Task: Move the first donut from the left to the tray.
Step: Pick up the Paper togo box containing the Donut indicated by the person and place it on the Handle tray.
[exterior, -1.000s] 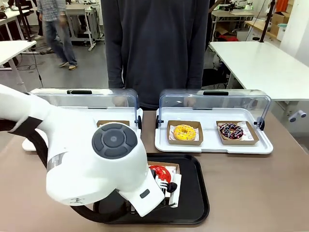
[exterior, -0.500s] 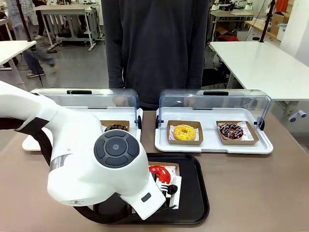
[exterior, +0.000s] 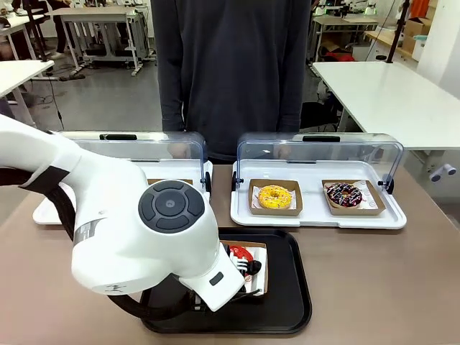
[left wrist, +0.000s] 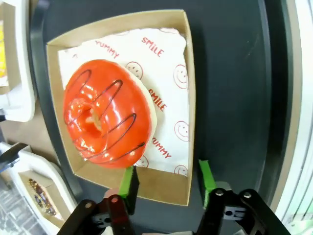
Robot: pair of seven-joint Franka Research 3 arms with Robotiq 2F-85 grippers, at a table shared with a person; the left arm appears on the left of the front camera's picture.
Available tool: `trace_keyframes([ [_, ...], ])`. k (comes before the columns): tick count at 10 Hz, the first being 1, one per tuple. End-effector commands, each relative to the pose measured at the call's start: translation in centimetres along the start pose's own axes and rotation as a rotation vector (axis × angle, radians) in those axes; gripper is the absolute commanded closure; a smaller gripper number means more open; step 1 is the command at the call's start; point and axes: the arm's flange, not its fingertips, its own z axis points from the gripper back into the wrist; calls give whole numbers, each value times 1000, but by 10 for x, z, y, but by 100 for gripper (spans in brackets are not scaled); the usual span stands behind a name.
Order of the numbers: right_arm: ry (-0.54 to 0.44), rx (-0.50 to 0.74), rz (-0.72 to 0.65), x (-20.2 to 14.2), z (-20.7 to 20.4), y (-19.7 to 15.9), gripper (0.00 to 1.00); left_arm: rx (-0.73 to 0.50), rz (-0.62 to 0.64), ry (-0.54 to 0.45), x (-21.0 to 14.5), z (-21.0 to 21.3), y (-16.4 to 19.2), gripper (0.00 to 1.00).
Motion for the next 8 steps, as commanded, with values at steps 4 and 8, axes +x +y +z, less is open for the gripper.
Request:
trace_keyframes([
  [4,-30,-1,20,3,-1,-2,0,-92,-23,-26,-89,78,-15,0],
  [8,-30,-1,20,3,-1,-2,0,-140,-25,-2,-96,110,16,0],
])
